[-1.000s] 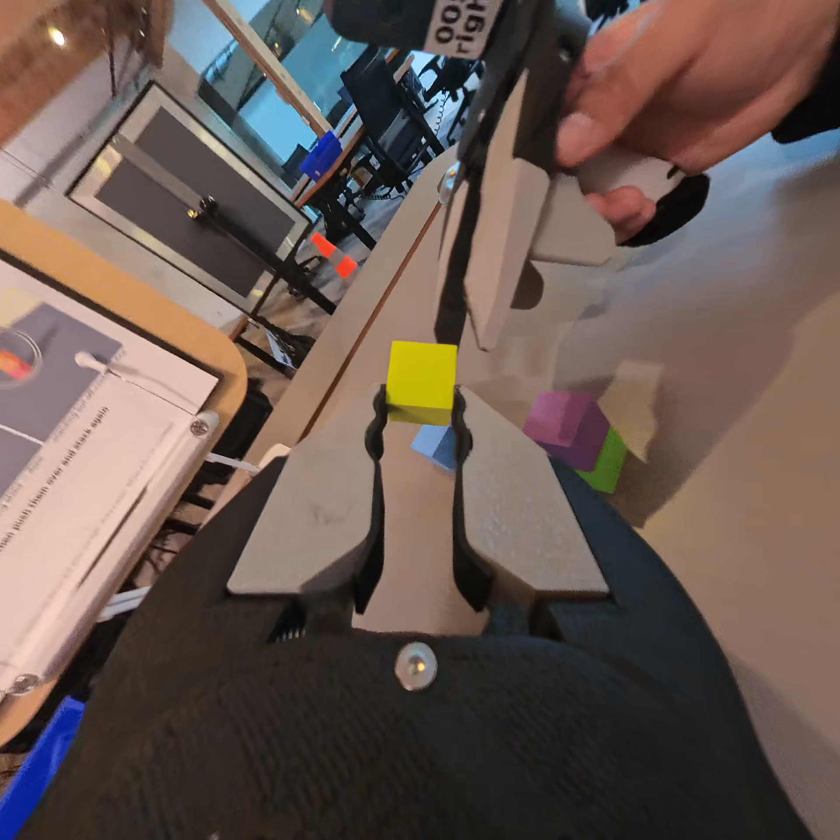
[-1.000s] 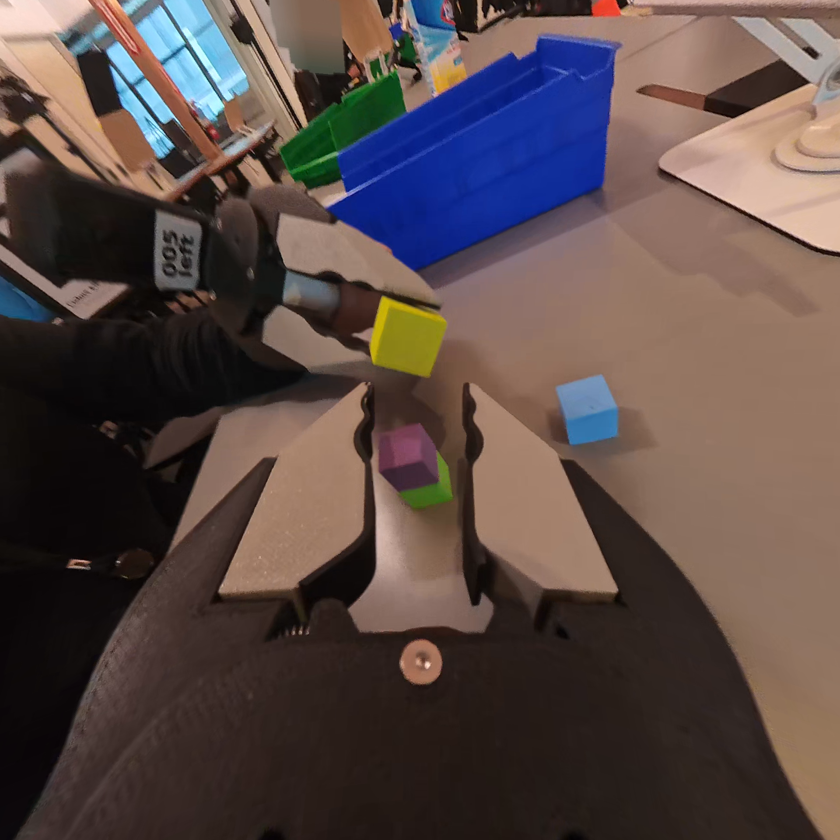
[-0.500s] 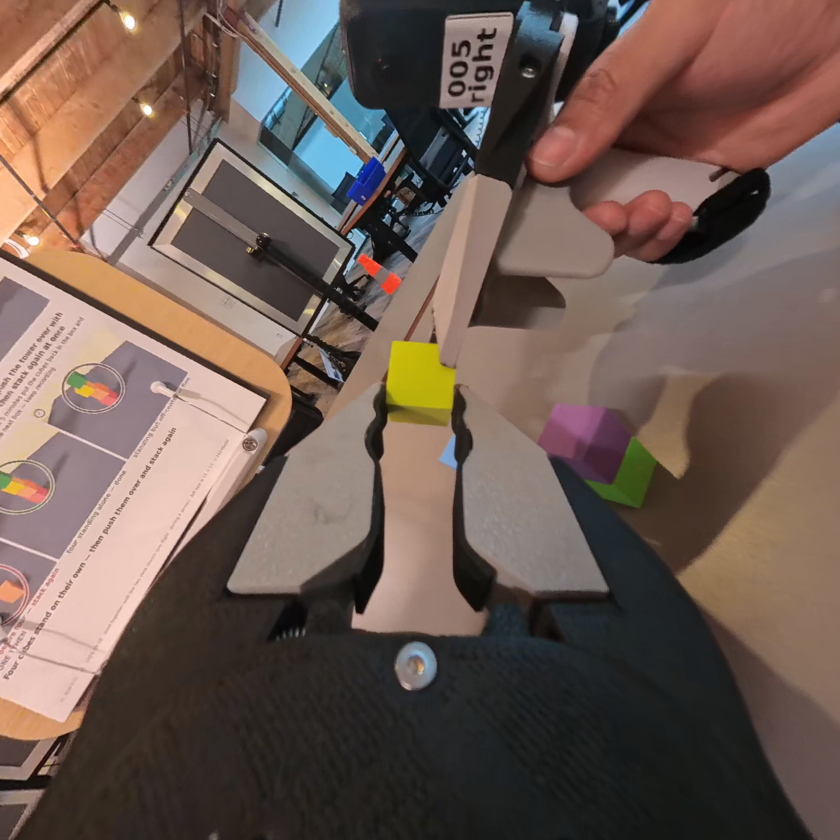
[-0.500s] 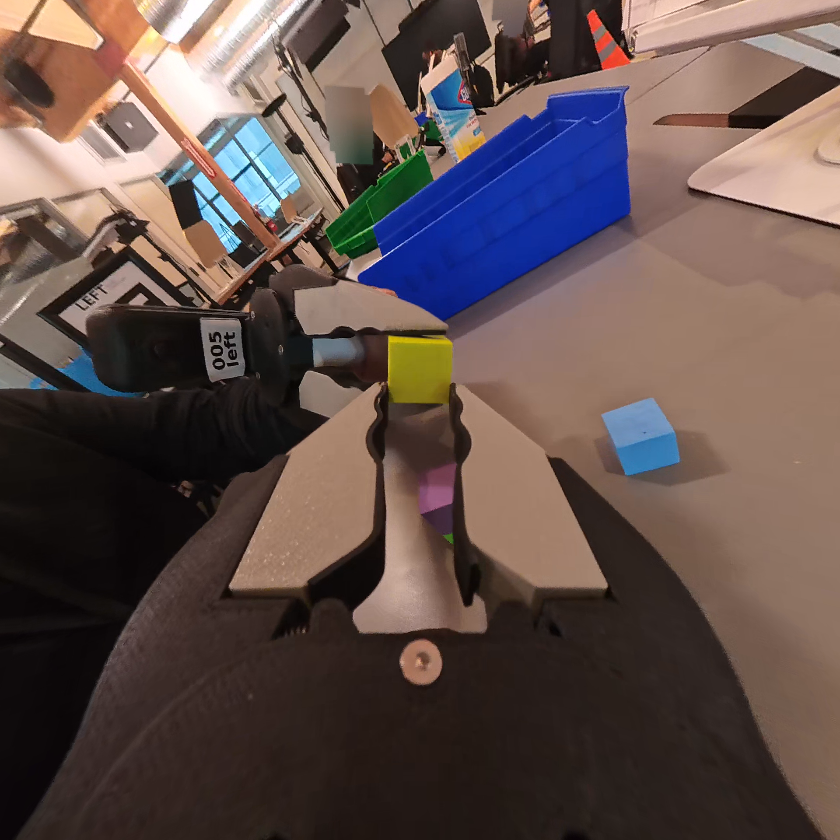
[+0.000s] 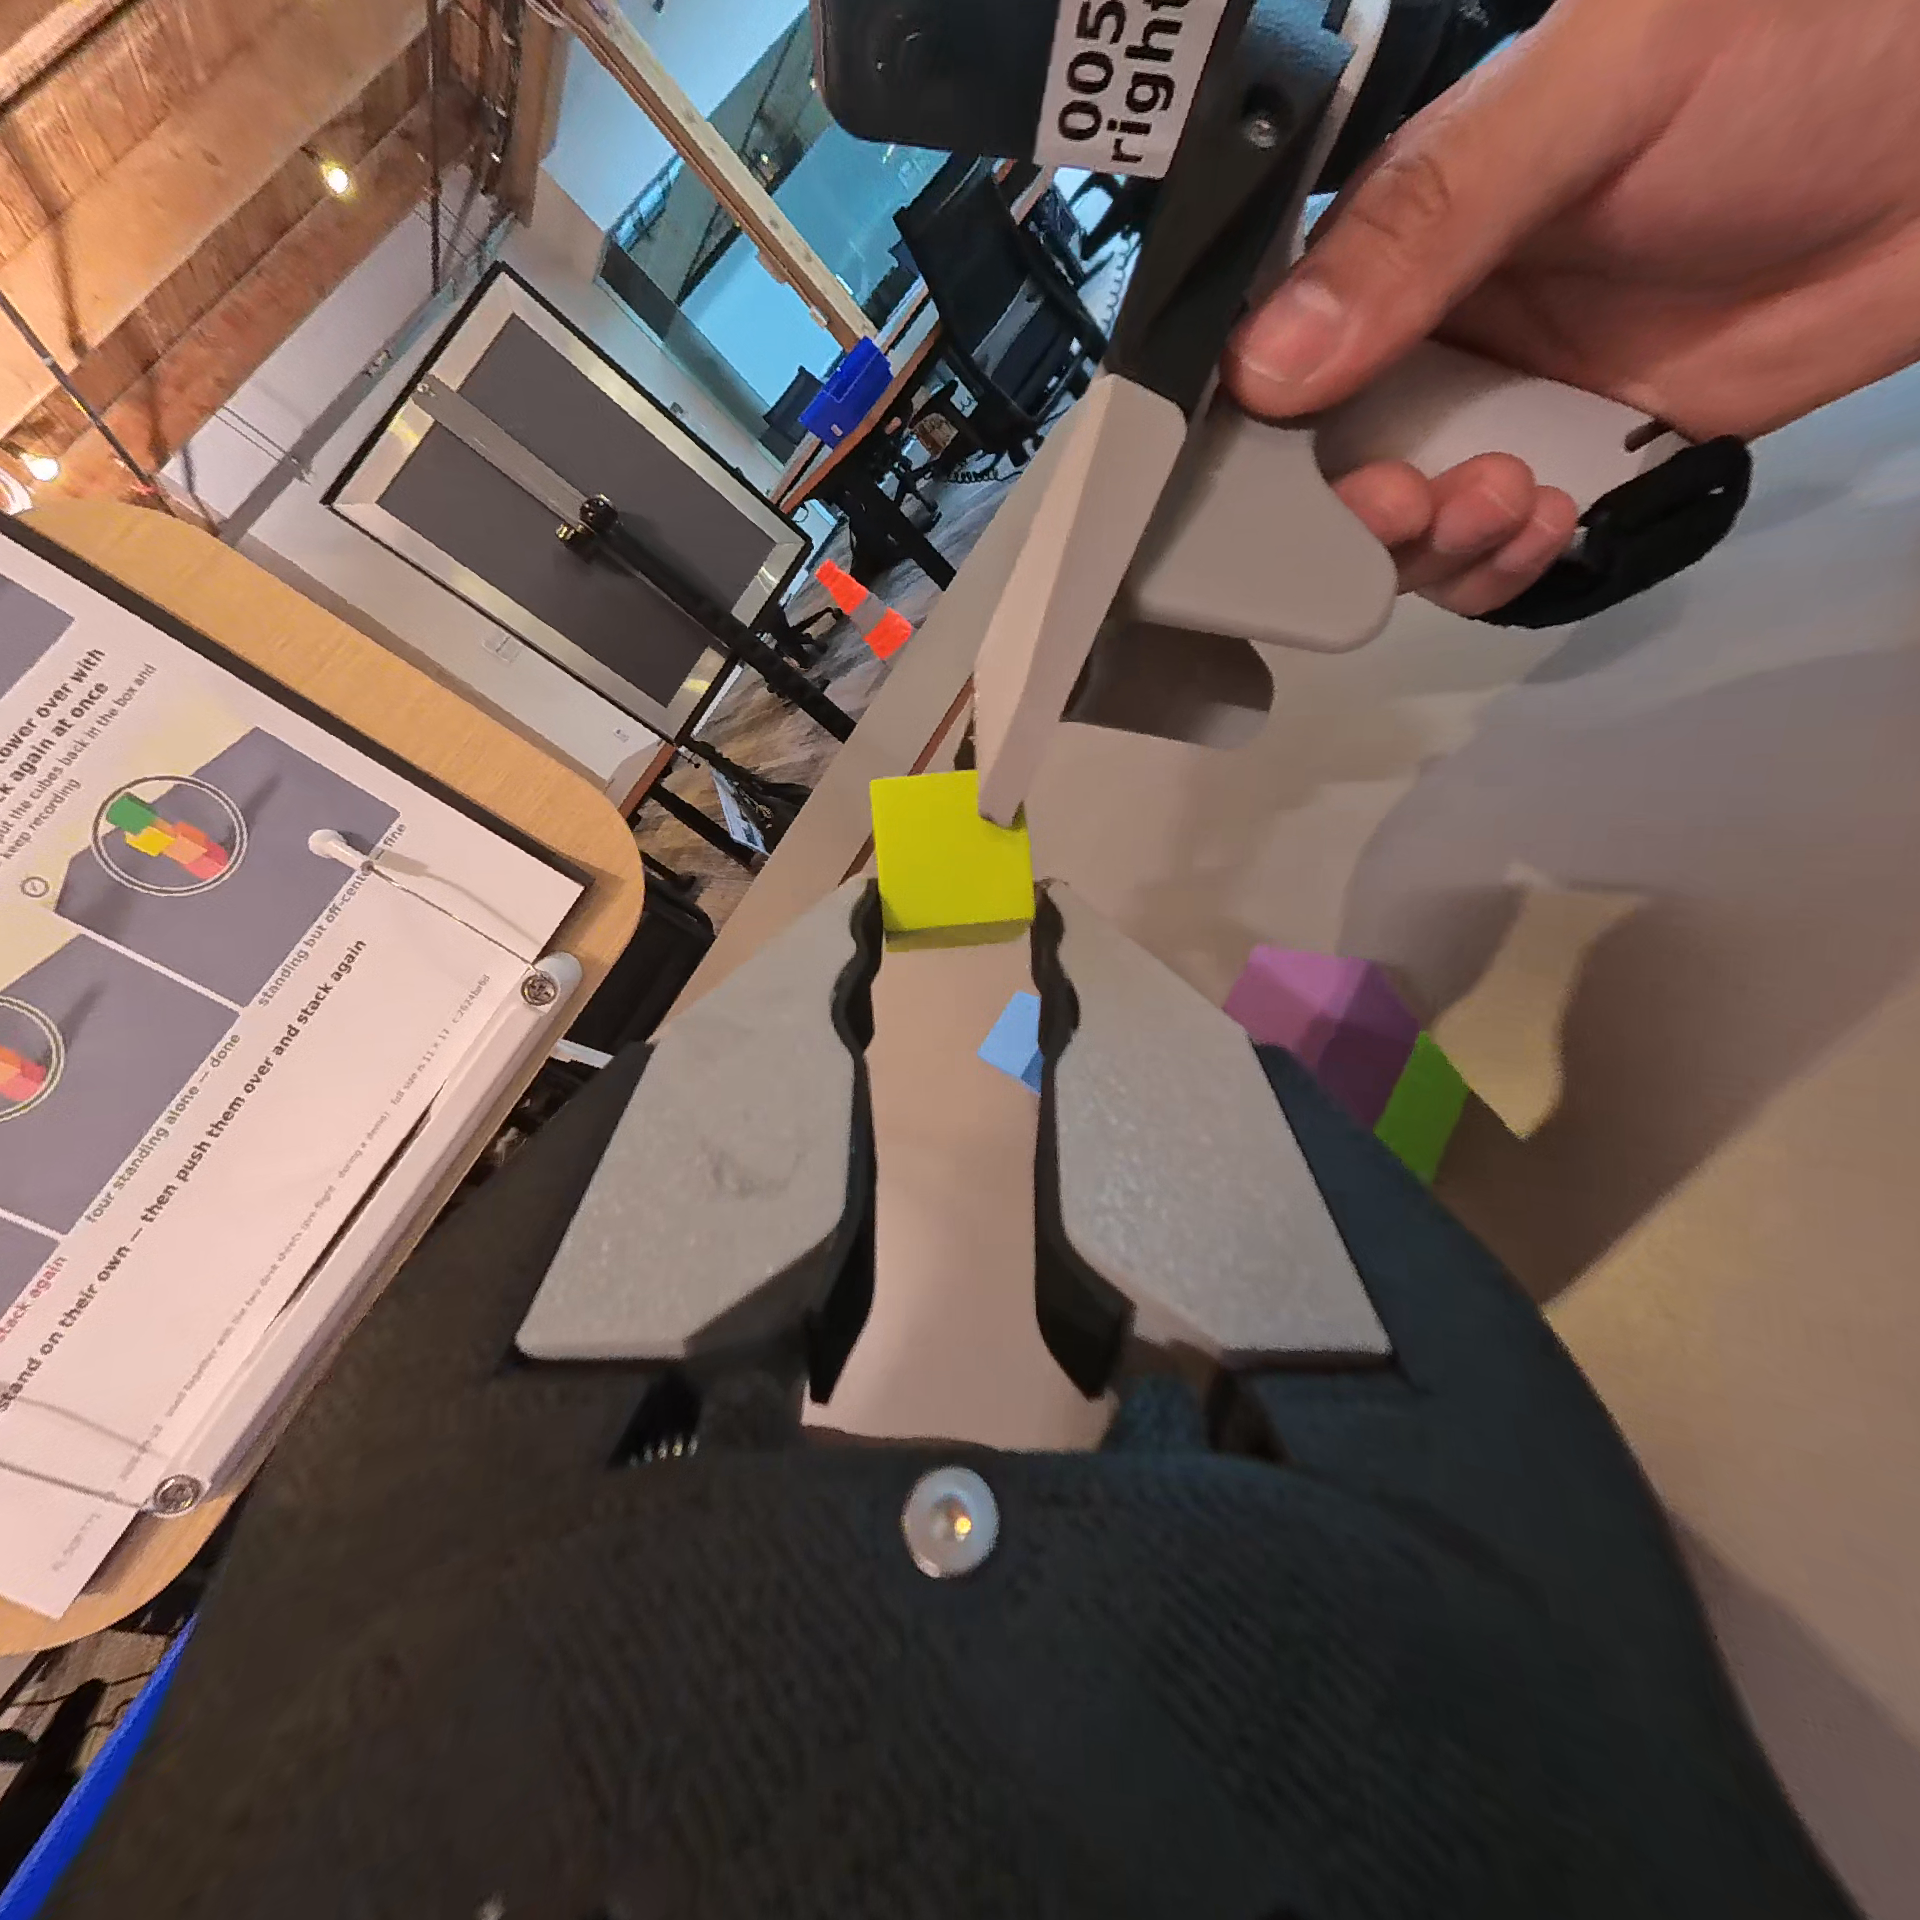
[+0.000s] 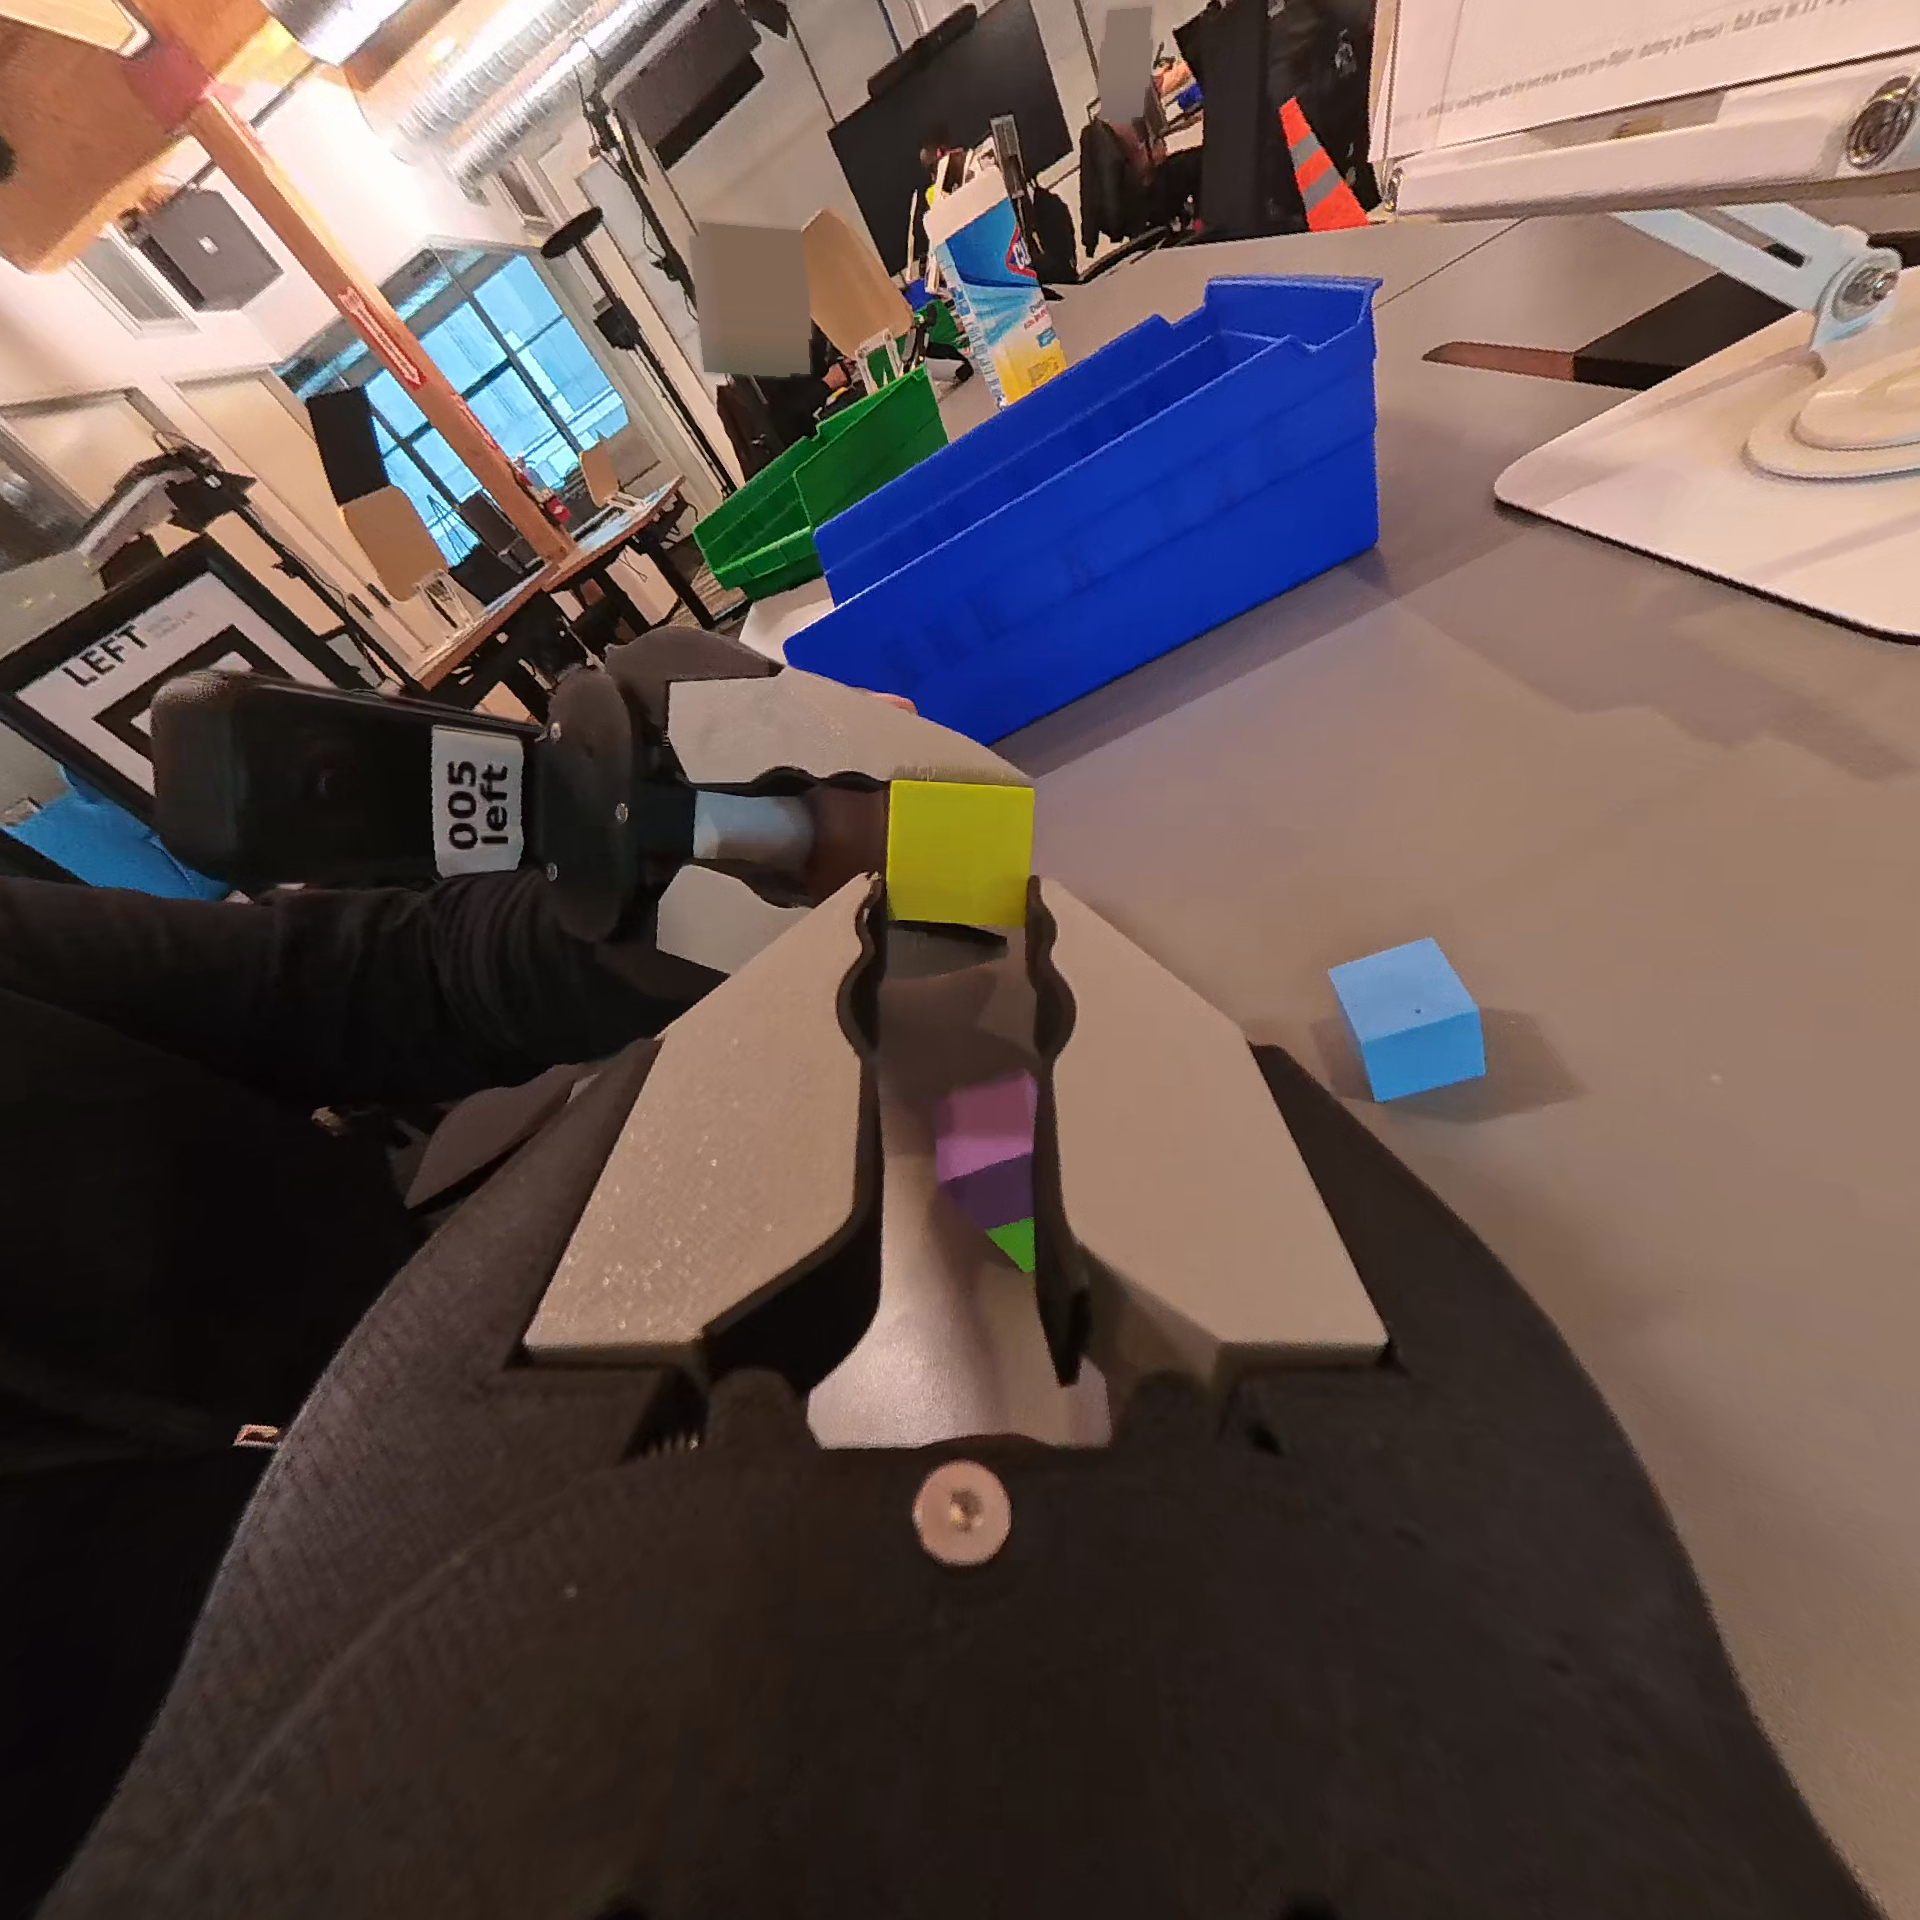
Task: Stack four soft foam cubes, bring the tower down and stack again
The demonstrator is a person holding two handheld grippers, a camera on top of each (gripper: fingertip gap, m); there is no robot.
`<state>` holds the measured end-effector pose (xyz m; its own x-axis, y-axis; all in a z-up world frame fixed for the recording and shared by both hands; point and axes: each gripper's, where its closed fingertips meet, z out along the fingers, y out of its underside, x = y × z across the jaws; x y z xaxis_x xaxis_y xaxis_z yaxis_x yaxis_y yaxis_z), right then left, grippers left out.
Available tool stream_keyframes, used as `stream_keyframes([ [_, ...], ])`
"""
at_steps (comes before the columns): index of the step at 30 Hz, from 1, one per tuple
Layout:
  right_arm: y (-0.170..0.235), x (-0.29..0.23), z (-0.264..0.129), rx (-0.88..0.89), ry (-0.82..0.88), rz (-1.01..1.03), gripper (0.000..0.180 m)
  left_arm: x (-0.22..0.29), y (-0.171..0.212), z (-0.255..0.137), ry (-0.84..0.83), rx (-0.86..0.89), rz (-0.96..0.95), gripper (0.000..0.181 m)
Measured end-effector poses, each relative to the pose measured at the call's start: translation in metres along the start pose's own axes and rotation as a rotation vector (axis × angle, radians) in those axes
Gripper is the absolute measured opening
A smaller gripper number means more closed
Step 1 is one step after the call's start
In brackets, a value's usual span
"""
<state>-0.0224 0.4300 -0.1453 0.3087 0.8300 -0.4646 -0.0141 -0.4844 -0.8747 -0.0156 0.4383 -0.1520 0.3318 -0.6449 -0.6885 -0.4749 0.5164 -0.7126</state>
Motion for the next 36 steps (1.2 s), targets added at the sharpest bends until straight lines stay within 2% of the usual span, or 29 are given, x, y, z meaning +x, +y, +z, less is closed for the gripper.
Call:
stream_keyframes([
  [4, -0.004, 0.001, -0.003, 0.024, 0.01, 0.002, 0.024, 0.002, 0.002, 0.0, 0.012, -0.01, -0.004, 0.026],
  [5, -0.007, 0.001, -0.005, 0.039, 0.013, 0.002, 0.024, 0.003, 0.003, 0.0, 0.013, -0.011, -0.006, 0.017],
  [8, -0.012, 0.003, -0.011, 0.071, 0.013, 0.018, 0.024, 0.004, 0.002, -0.001, 0.014, 0.001, -0.001, 0.008],
  [14, -0.007, 0.004, -0.01, 0.048, 0.015, -0.009, 0.024, 0.008, 0.005, -0.001, 0.04, -0.01, 0.015, 0.005],
  [17, -0.004, -0.006, -0.012, 0.016, -0.02, -0.105, 0.024, 0.005, 0.01, -0.004, 0.063, -0.031, 0.005, 0.007],
  [21, 0.001, -0.019, -0.014, -0.018, -0.053, -0.219, 0.024, -0.005, 0.03, -0.004, 0.079, -0.108, -0.103, 0.006],
  [28, 0.027, -0.02, -0.006, -0.176, -0.025, -0.351, 0.024, 0.004, 0.094, 0.006, 0.11, -0.393, -0.201, 0.005],
  [32, 0.036, -0.017, -0.003, -0.23, 0.004, -0.398, 0.024, 0.012, 0.11, 0.006, 0.157, -0.461, -0.293, 0.006],
  [36, 0.04, -0.016, -0.001, -0.25, 0.014, -0.429, 0.024, 0.018, 0.119, 0.006, 0.183, -0.503, -0.295, 0.006],
])
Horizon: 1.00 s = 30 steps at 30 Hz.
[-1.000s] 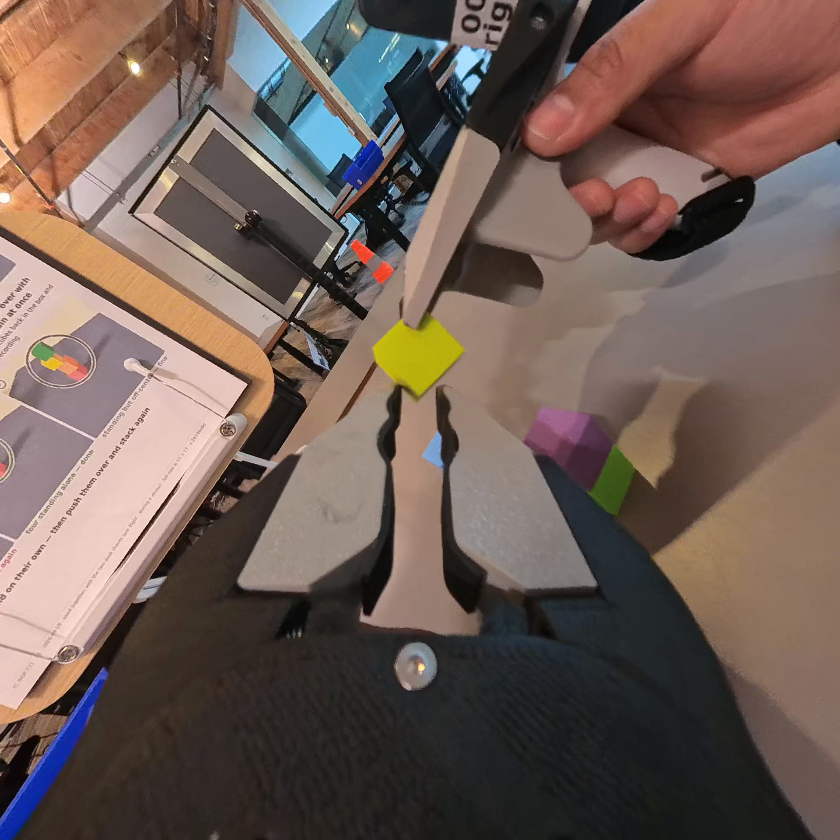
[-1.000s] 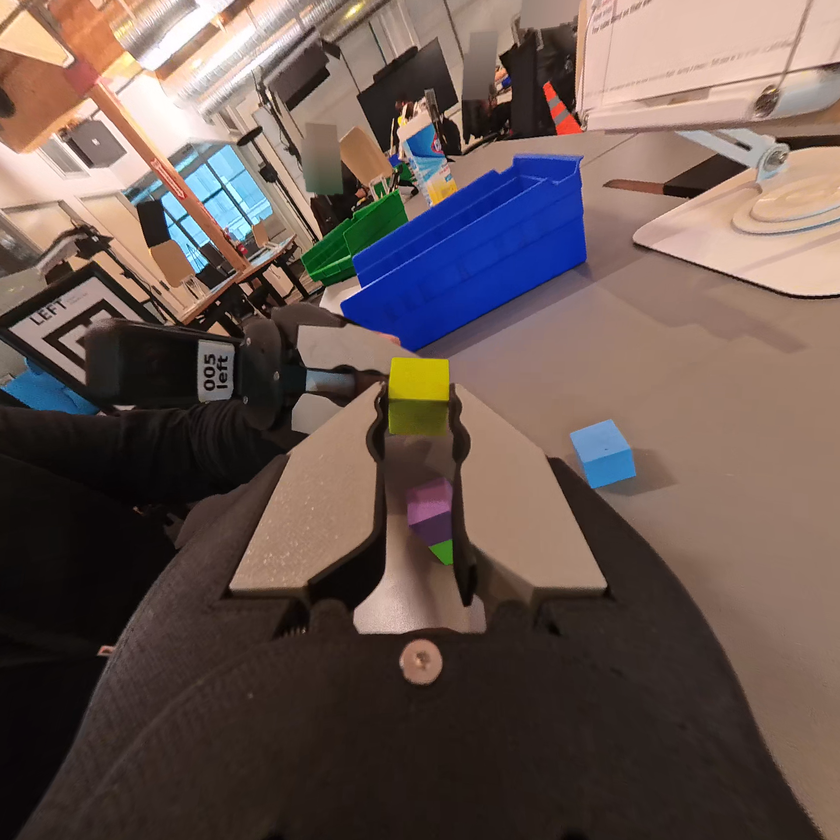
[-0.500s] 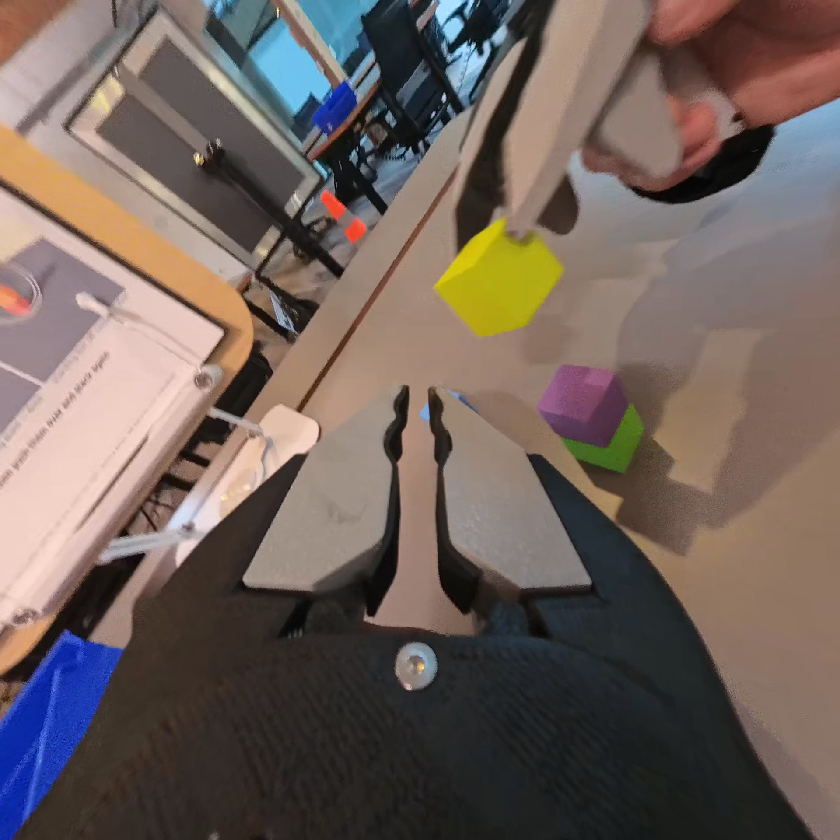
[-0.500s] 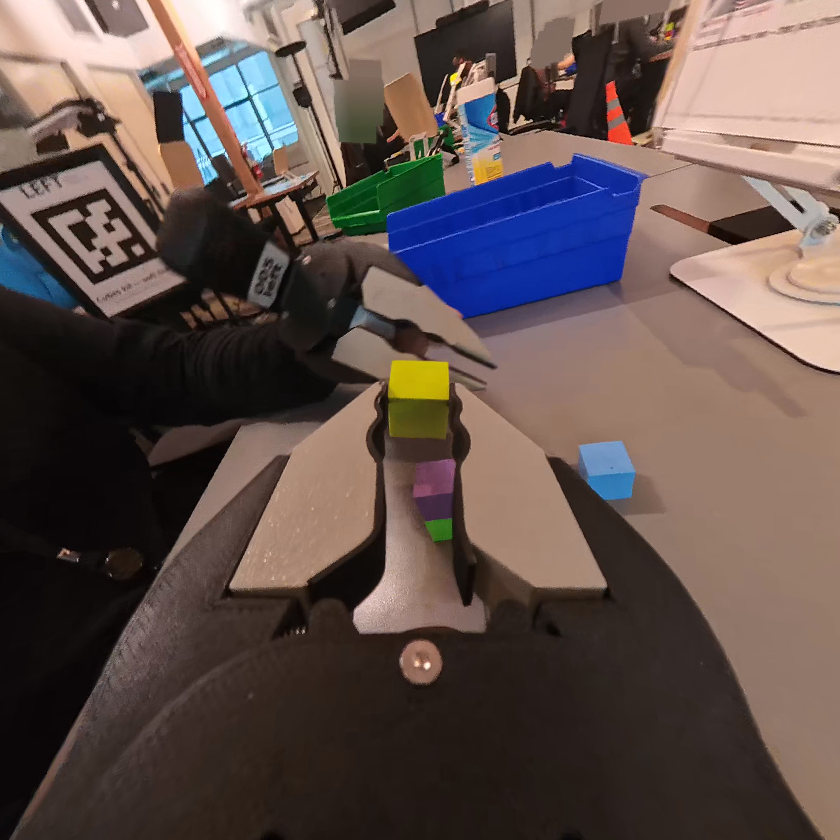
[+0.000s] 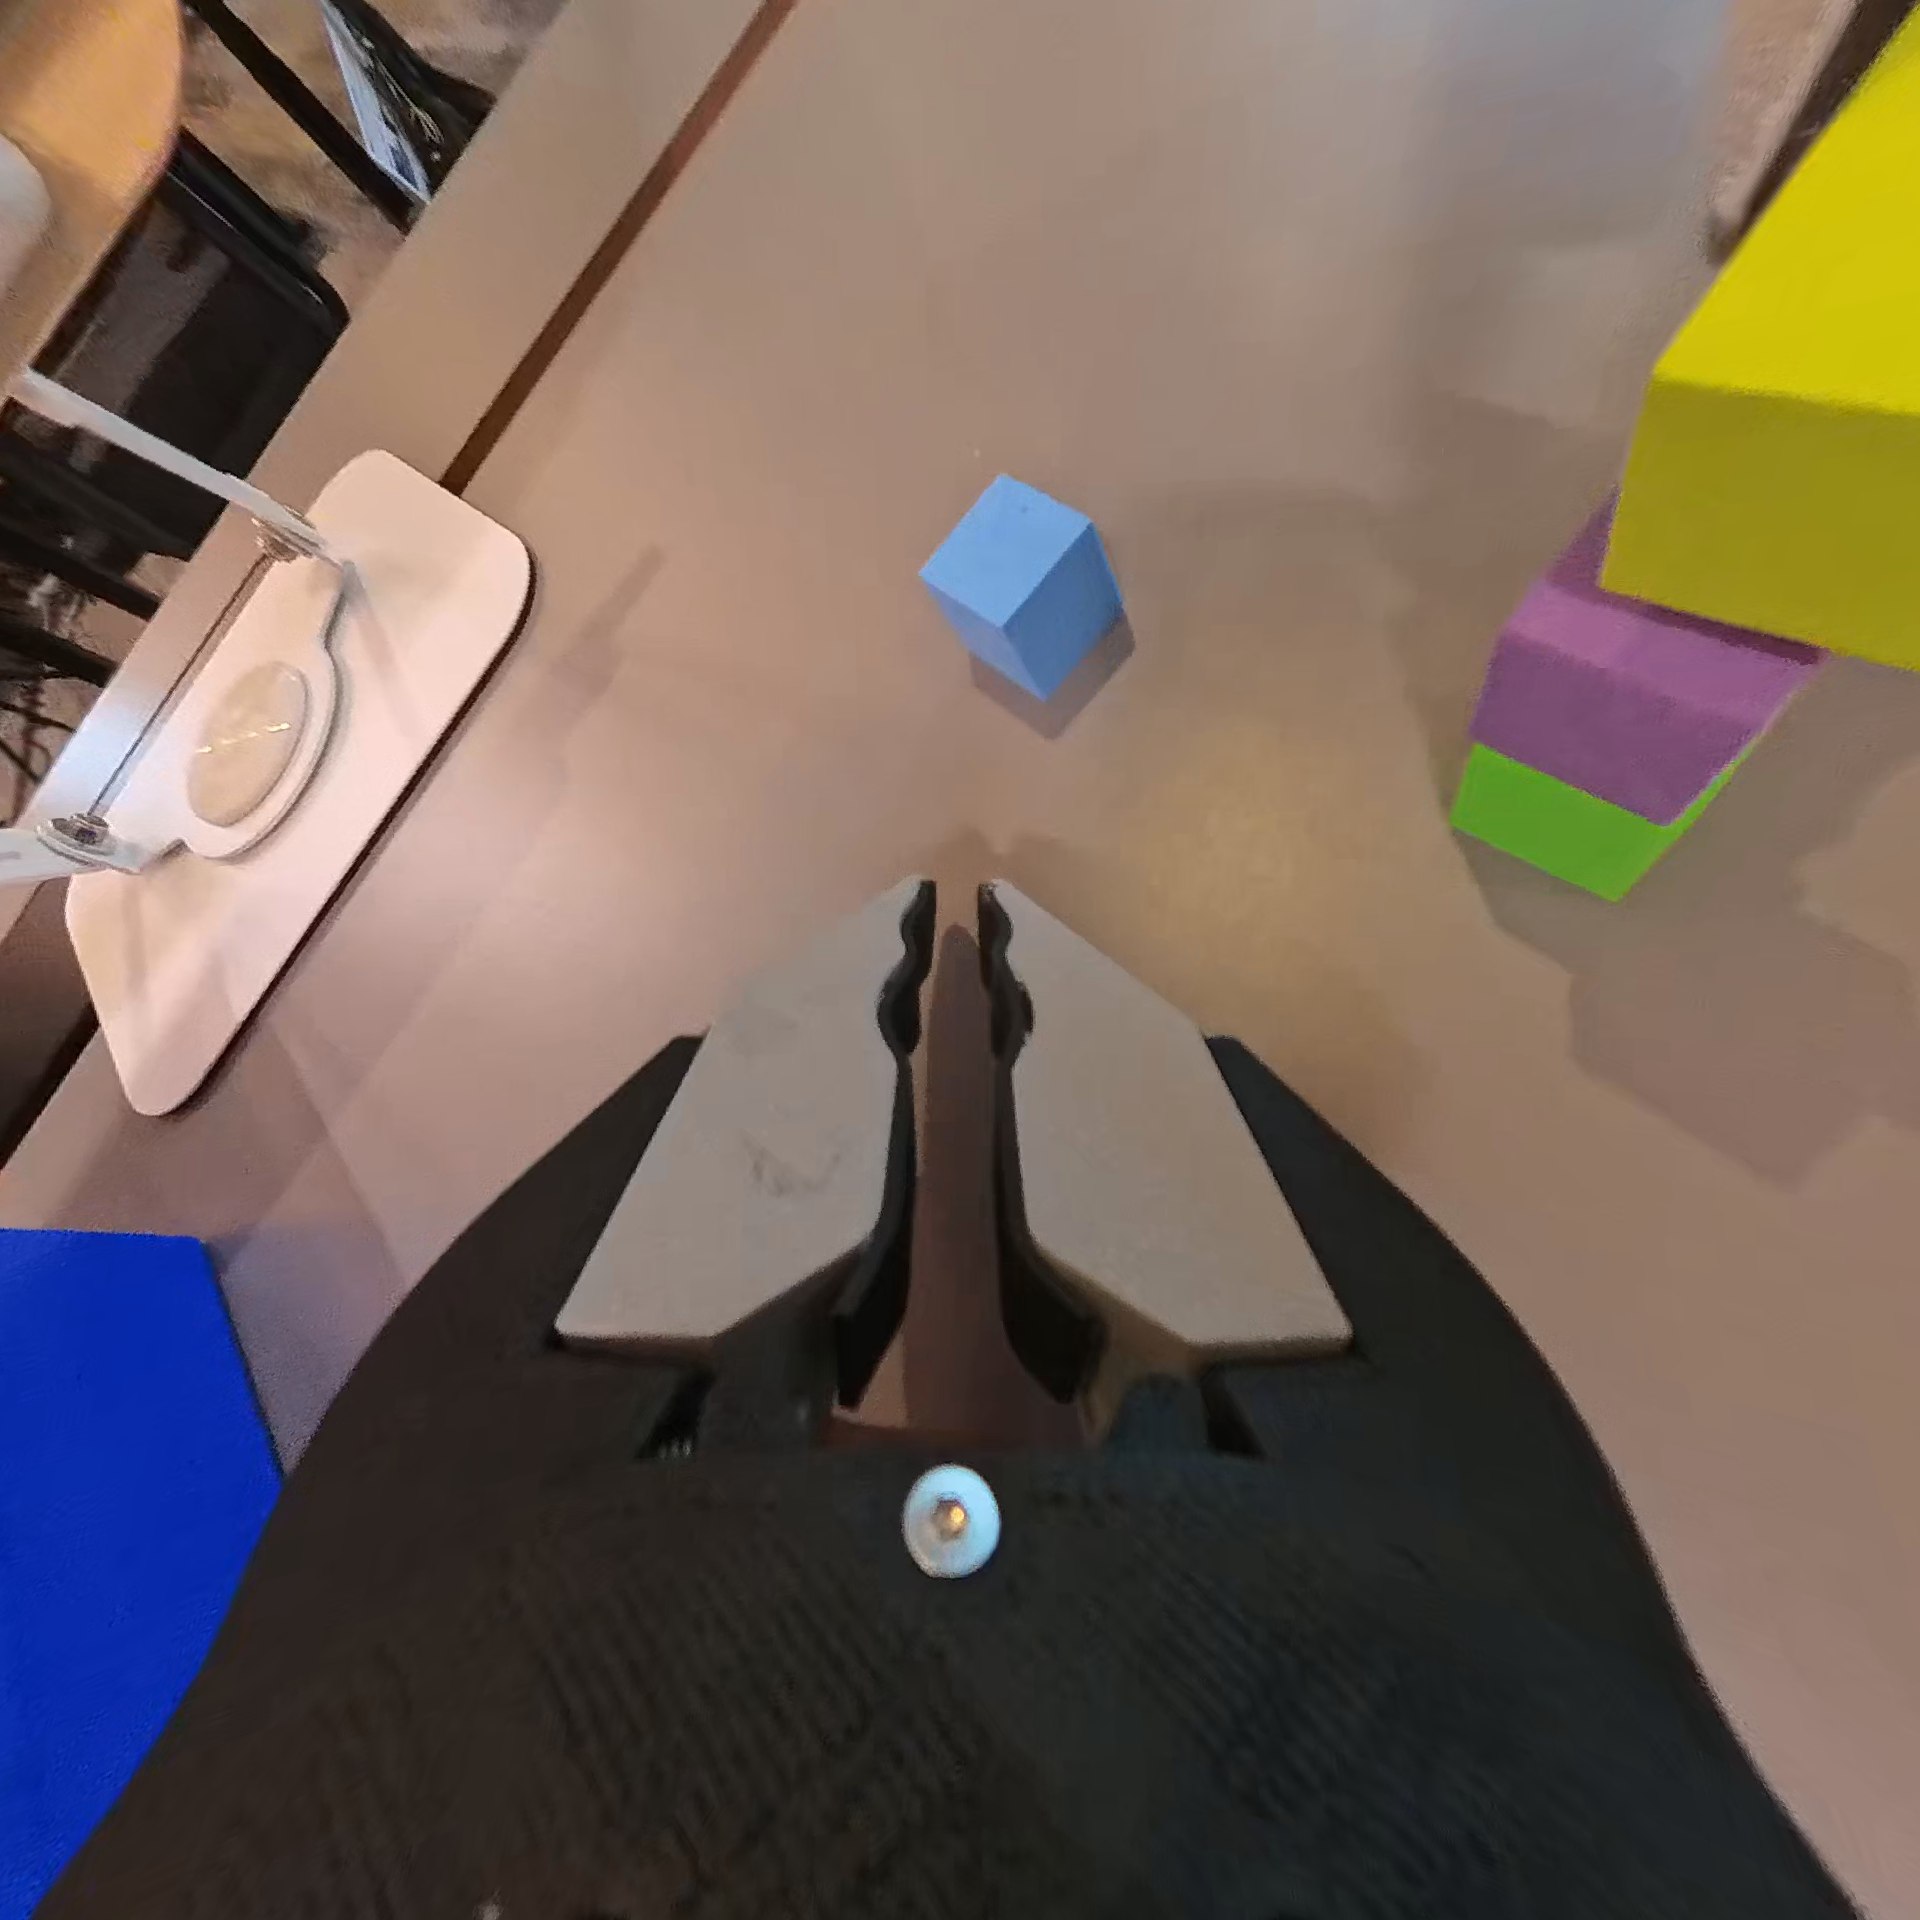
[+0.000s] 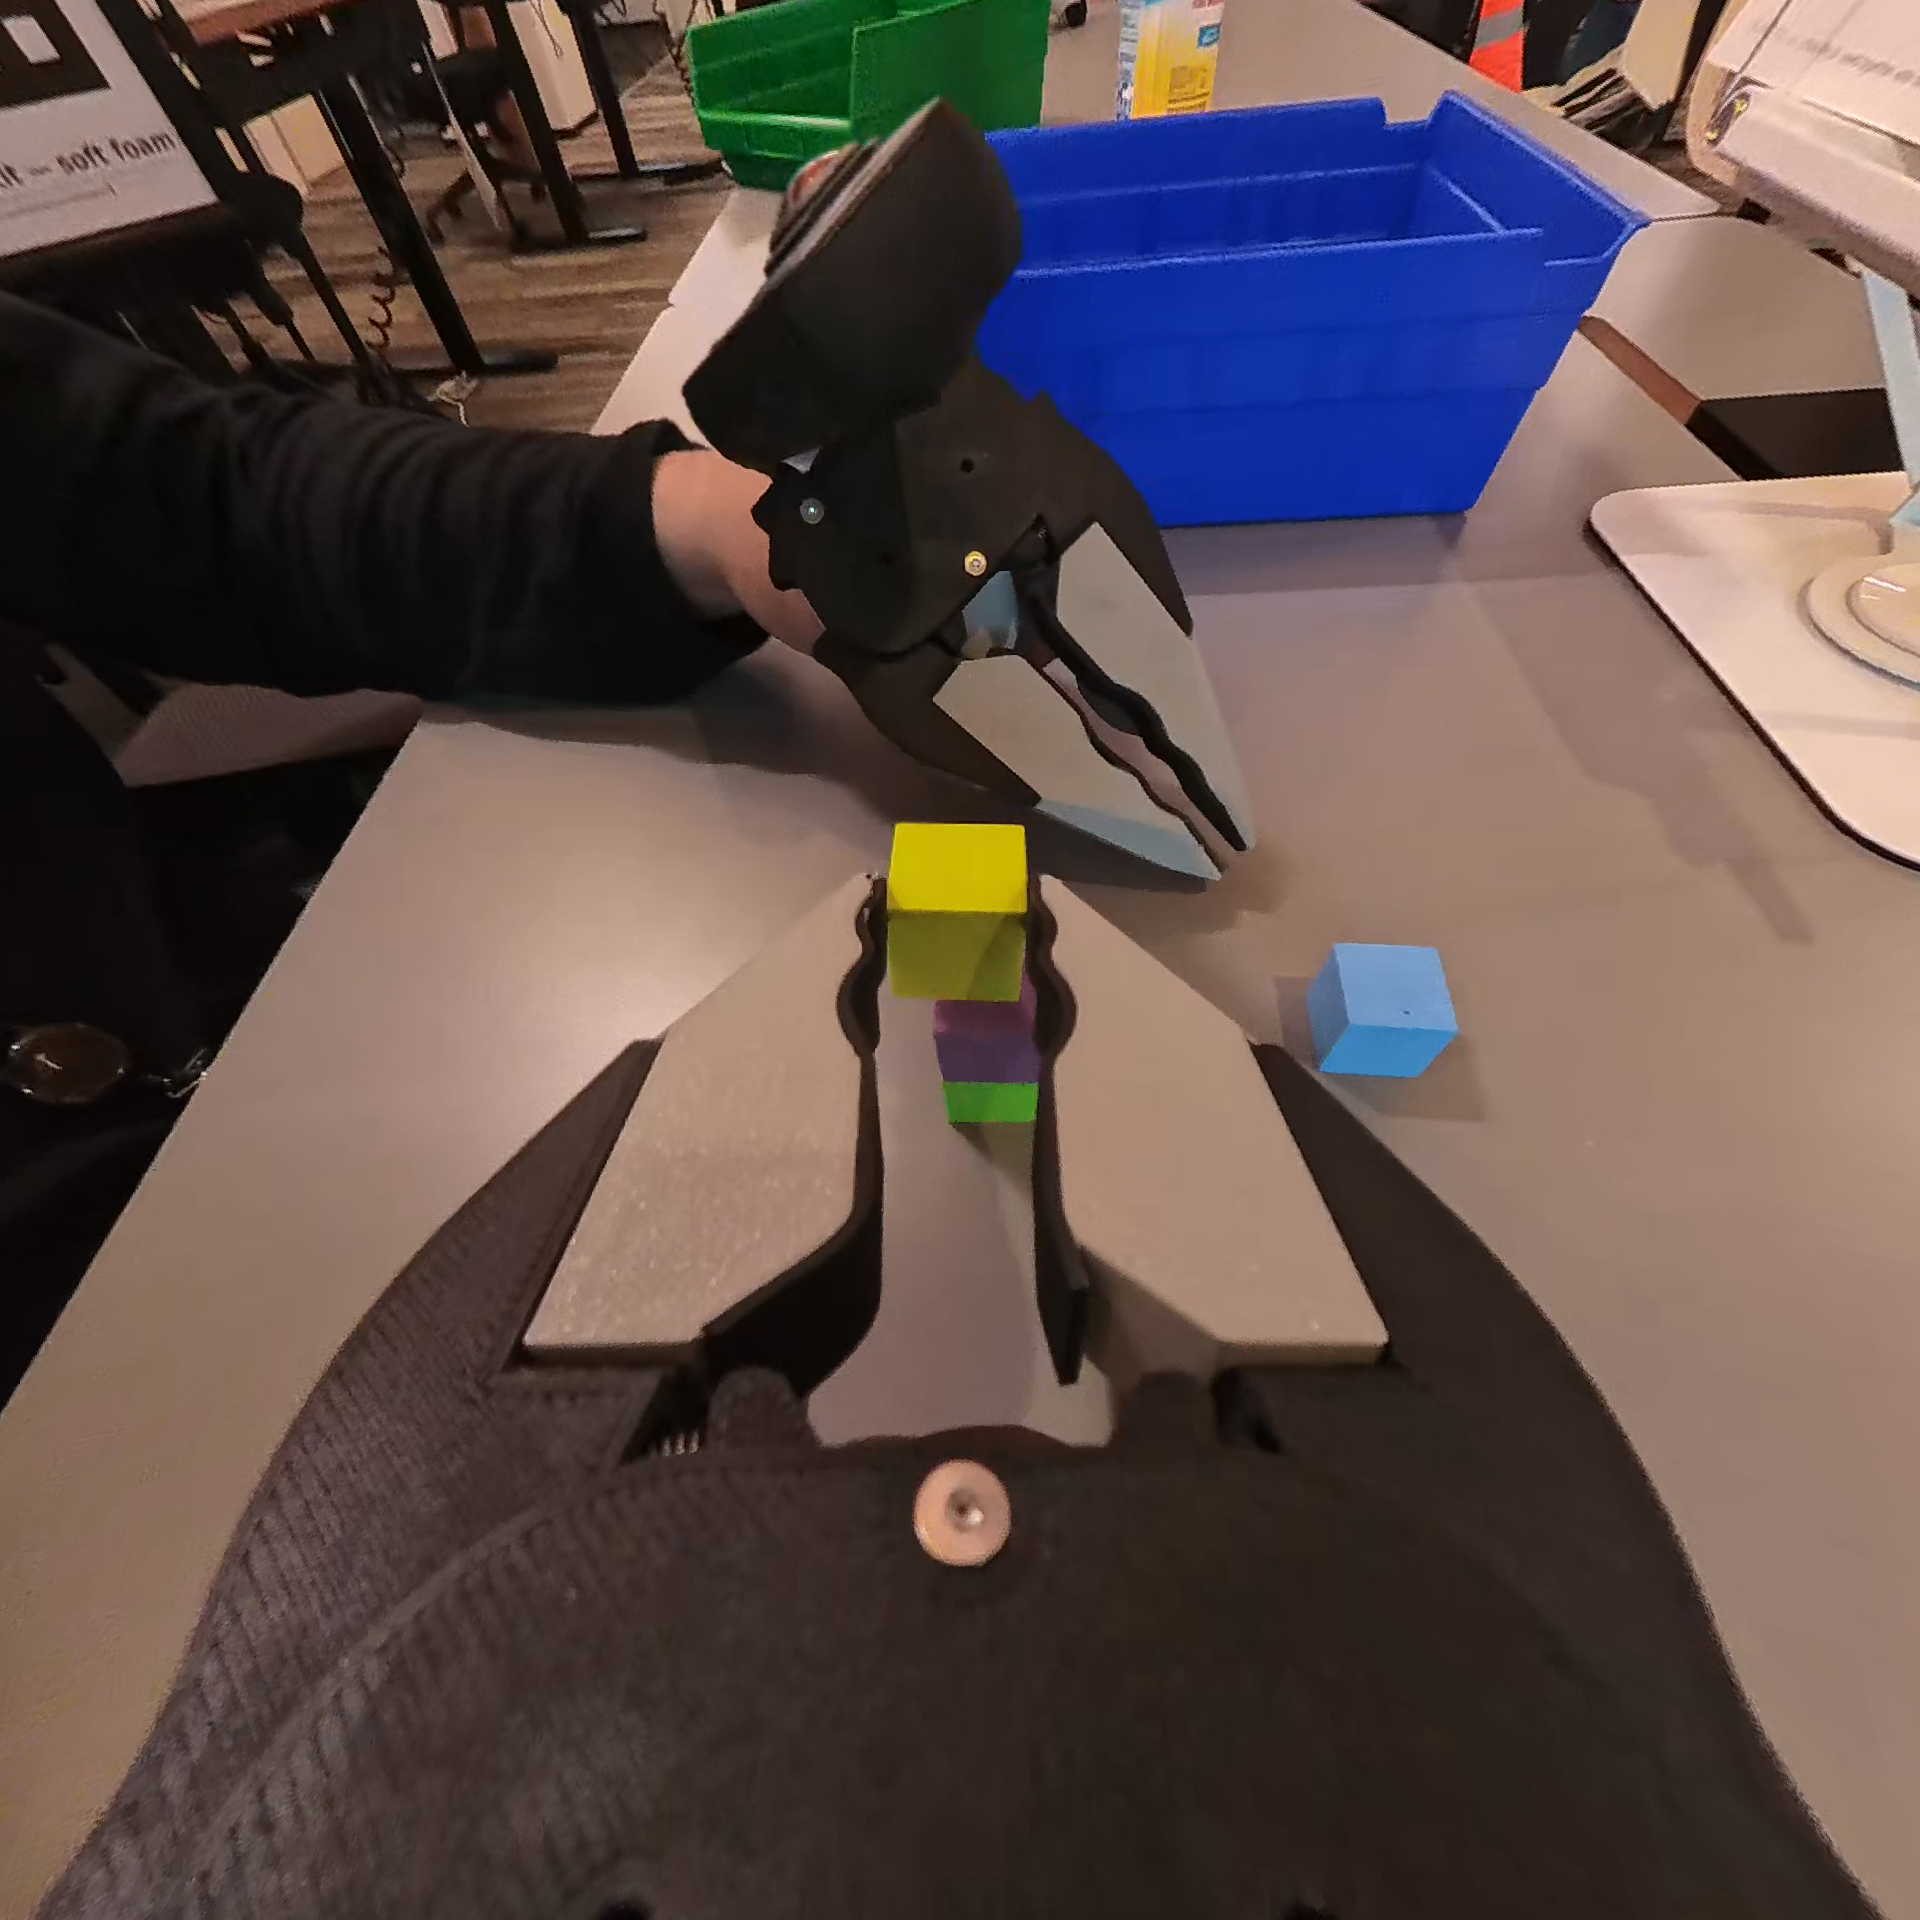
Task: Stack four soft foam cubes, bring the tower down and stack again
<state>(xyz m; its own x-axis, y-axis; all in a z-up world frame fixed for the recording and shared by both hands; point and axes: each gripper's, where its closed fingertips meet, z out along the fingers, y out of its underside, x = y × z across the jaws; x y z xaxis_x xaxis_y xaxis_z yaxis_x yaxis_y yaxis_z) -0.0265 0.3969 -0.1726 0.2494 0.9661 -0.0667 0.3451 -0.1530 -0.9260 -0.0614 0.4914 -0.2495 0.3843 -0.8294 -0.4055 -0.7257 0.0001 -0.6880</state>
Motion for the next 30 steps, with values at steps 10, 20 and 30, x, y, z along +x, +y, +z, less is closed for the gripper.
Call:
stream_keyframes([
  [10, 0.0051, 0.0052, 0.0014, 0.018, 0.019, -0.048, 0.024, 0.0035, 0.0027, 0.001, 0.0, -0.023, 0.018, 0.005],
  [20, 0.008, 0.0078, 0.0023, 0.02, 0.028, -0.062, 0.024, 0.0041, 0.0026, 0.0008, 0.001, -0.023, 0.021, 0.005],
  [30, 0.0104, 0.0079, 0.0049, 0.009, 0.035, -0.066, 0.024, 0.0041, 0.0026, 0.0007, 0.0, -0.023, 0.023, 0.004],
])
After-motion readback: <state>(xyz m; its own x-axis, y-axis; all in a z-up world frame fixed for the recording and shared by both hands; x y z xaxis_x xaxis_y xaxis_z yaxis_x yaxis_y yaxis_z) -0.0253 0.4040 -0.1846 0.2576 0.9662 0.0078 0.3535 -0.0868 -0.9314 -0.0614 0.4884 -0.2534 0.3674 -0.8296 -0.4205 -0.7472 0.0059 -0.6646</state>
